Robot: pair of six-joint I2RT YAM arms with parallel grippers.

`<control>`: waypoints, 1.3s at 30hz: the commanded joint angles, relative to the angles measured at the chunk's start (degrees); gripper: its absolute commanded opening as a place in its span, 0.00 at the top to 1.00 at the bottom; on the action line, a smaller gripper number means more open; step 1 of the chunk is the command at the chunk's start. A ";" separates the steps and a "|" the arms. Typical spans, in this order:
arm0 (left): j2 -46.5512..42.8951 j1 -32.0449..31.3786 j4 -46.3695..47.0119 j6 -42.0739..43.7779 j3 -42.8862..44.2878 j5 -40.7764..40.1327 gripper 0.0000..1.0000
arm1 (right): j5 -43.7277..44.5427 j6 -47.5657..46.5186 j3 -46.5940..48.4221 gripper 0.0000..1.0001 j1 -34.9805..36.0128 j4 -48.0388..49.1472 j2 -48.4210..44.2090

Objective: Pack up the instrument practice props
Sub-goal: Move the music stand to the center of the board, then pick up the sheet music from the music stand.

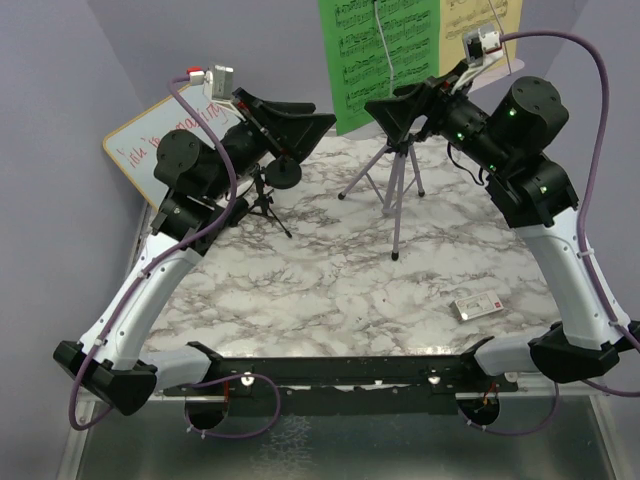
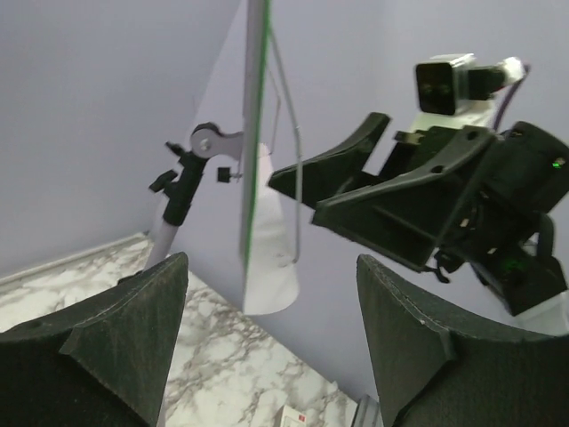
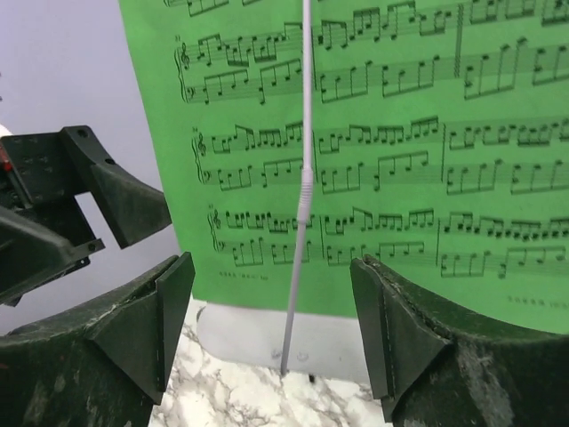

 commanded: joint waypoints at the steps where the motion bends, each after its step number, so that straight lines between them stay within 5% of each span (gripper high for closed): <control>1: 2.43 -2.33 3.39 -0.94 4.42 1.74 0.24 | -4.30 -1.66 4.67 0.25 0.33 -1.83 2.18; 7: 4.87 -5.46 3.26 1.32 7.38 1.88 0.29 | -5.51 -2.16 6.32 0.43 0.33 -0.60 3.65; 16: 6.16 -7.45 2.73 3.76 9.14 1.27 0.35 | -6.39 -2.64 7.59 0.52 0.31 1.95 4.45; 35: 1.84 -8.26 2.05 9.29 3.34 -17.09 0.33 | -2.61 -1.06 -0.12 0.97 0.32 10.28 1.35; 39: 2.47 -8.40 -0.13 10.11 4.00 -18.03 0.32 | -2.56 -0.88 -1.81 0.99 0.36 11.79 0.80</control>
